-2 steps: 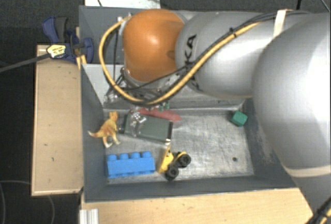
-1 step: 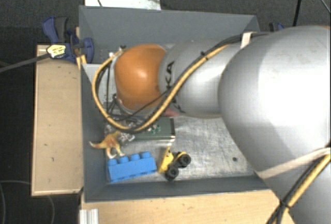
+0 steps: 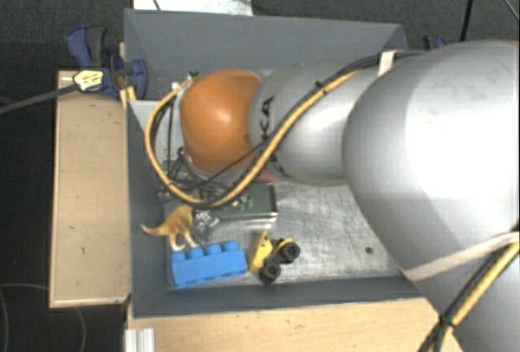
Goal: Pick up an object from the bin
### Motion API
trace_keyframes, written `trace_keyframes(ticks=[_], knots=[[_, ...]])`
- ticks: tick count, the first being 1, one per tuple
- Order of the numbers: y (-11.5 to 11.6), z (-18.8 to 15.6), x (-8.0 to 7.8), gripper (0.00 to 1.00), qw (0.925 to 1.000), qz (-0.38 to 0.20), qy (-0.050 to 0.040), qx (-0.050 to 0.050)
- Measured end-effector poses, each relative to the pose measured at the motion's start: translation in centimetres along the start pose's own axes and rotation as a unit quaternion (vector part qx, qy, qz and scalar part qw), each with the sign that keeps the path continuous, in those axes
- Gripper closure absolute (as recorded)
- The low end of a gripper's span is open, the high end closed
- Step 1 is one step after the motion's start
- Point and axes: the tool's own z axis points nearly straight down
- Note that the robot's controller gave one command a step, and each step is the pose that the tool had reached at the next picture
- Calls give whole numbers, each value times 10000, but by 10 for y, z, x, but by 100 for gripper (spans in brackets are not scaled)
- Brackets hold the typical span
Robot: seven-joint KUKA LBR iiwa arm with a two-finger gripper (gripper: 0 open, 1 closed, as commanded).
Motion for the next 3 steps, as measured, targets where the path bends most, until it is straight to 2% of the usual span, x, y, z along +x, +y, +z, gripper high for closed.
trace_keyframes(ticks=[1,2,3], knots=[[0,0,0,0,10000,2,-1,1],[0,3,38,100,9975,-703,13,-1],[0,3,38,100,9976,-699,13,-2]])
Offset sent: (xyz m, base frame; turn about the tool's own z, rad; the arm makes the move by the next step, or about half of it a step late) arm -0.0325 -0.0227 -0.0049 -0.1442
